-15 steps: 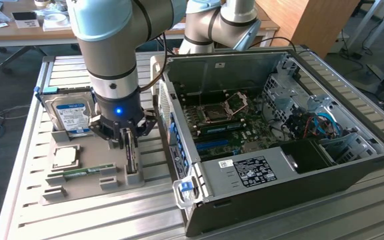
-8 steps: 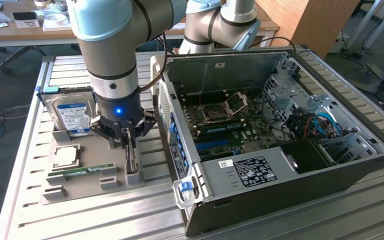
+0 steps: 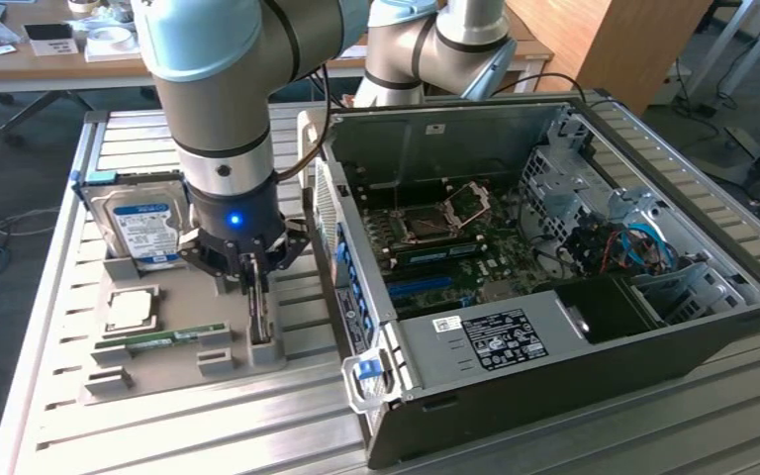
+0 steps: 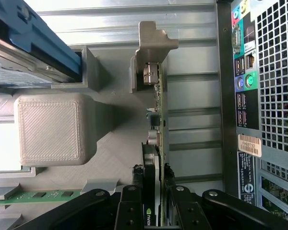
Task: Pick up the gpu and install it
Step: 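Pick up the gpu and move the gpu toward the slot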
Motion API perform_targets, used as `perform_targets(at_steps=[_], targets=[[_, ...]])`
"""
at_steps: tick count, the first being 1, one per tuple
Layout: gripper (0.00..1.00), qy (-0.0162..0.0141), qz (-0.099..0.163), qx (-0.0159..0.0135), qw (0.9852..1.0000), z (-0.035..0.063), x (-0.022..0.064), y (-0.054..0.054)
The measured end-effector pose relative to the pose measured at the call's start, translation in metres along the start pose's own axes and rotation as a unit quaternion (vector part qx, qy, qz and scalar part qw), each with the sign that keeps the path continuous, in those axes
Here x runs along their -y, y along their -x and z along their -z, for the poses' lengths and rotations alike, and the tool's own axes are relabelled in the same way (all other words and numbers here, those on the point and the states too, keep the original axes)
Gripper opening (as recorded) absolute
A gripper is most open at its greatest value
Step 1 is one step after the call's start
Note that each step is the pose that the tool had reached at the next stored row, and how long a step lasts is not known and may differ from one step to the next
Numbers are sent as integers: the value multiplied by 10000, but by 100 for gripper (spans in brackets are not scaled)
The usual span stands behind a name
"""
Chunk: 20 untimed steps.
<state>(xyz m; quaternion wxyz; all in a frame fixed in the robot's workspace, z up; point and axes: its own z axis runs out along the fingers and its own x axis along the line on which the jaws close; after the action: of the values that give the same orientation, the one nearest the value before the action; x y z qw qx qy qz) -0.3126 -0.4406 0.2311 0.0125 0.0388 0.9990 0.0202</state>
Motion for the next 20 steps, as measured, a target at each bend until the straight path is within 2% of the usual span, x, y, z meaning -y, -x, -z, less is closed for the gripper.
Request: perform_targets(at_steps=[5, 12, 15, 20], targets=[[27, 3, 155, -6, 9999, 0, 0, 1], [27, 4, 168, -6, 9999, 8, 0, 1], [27, -1, 169, -7, 9999, 81, -3, 3], [27, -17, 169, -6, 9999, 262, -10, 7]])
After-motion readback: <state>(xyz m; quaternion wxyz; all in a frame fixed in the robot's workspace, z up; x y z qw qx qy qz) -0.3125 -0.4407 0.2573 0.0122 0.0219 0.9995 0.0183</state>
